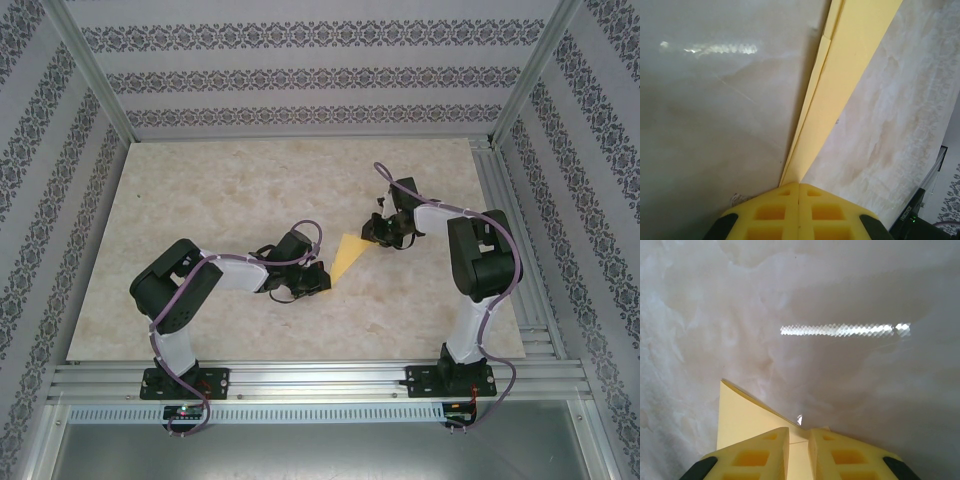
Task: Fold a paper plane with a square sheet of paper (fold left side to right side)
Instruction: Fold the wing for the fifth time at the center of the table.
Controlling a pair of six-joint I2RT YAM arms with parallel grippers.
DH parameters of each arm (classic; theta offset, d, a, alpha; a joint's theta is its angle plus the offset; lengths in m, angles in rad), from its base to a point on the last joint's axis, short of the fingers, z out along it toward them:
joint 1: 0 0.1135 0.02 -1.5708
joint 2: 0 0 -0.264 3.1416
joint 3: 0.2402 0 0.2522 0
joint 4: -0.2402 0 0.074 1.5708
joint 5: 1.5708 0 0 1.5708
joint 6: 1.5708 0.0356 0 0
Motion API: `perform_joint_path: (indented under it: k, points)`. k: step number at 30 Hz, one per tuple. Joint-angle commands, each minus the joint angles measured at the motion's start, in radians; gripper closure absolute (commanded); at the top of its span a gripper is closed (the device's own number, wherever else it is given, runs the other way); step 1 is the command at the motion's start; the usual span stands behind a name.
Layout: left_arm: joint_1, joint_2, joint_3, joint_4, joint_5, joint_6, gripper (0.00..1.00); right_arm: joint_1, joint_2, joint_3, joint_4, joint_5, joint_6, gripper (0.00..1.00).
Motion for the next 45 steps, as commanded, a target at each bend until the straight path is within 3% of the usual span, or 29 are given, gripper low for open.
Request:
perform_joint_path:
  k: [1, 8, 14, 20, 27, 45]
  points:
    - [-0.011, 0.019, -0.057, -0.162, -0.051, -0.014, 1.0, -0.044, -0.025, 0.024, 0.003, 0.141, -0.041, 0.8]
    - [-0.011, 0.019, -0.054, -0.153, -0.047, -0.014, 1.0, -0.047, -0.105, 0.036, -0.08, 0.208, -0.08, 0.78]
    - [-0.013, 0.019, -0.045, -0.157, -0.047, -0.012, 1.0, -0.023, -0.204, -0.037, -0.036, 0.12, -0.022, 0.78]
    - [-0.016, 0.016, -0.041, -0.158, -0.05, -0.011, 1.0, 0.098, -0.274, -0.132, 0.071, 0.04, 0.1, 0.77]
    - [-0.018, 0.028, -0.032, -0.157, -0.046, -0.009, 1.0, 0.217, -0.192, -0.151, 0.17, 0.032, 0.189, 0.77]
    - [-0.031, -0.026, -0.089, -0.188, -0.045, -0.011, 1.0, 0.192, -0.027, -0.135, 0.093, 0.128, 0.165, 0.77]
